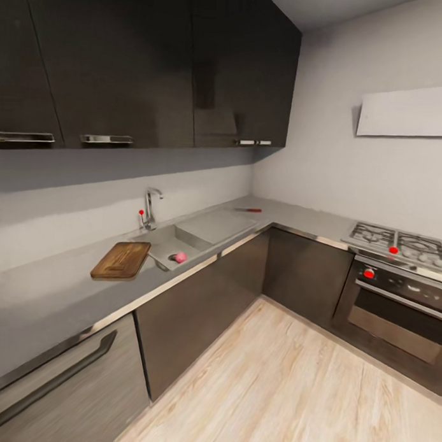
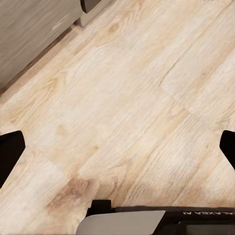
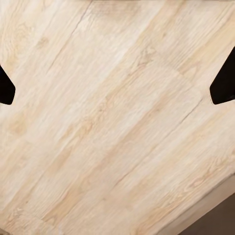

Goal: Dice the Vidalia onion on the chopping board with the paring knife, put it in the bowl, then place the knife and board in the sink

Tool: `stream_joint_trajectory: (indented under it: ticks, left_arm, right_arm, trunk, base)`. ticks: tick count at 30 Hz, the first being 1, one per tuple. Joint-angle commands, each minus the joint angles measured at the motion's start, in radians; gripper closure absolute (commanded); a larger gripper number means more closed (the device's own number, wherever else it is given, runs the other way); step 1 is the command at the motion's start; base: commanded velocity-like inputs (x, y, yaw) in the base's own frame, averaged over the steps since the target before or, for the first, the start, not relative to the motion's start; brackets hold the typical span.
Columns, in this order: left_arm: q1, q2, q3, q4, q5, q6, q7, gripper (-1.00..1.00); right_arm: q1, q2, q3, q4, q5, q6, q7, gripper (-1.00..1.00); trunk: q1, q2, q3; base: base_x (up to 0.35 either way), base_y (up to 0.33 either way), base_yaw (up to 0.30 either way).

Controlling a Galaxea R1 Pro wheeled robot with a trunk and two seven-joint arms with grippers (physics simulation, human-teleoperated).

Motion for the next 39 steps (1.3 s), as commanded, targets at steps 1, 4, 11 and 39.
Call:
stream_joint_trajectory:
  ticks: [1, 4, 11, 39]
  left_arm:
    - [0.000, 0.000, 0.000, 0.000, 0.001, -0.002, 0.000, -1.00]
    - [0.000, 0.000, 0.000, 0.000, 0.001, -0.002, 0.000, -1.00]
    - [0.000, 0.000, 0.002, 0.000, 0.001, -0.002, 0.000, -1.00]
    - [0.000, 0.000, 0.002, 0.000, 0.001, -0.002, 0.000, -1.00]
  right_arm:
    - [0.000, 0.001, 0.000, 0.001, 0.000, -0.003, -0.003, -1.00]
    - [0.000, 0.001, 0.000, 0.001, 0.000, -0.003, -0.003, -1.00]
    - [0.000, 0.001, 0.000, 0.001, 0.000, -0.003, -0.003, -1.00]
    - [0.000, 0.000, -0.001, 0.001, 0.000, -0.003, -0.003, -1.00]
  trunk:
    - [-0.004, 0.006, 0.002]
    - [-0.015, 0.027, 0.012]
    - [-0.042, 0.076, 0.033]
    - [-0.149, 0.272, 0.121]
  base:
    - [0.000, 0.000, 0.249]
    - [0.000, 0.000, 0.249]
    - [0.000, 0.000, 0.249]
    - [0.000, 0.000, 0.249]
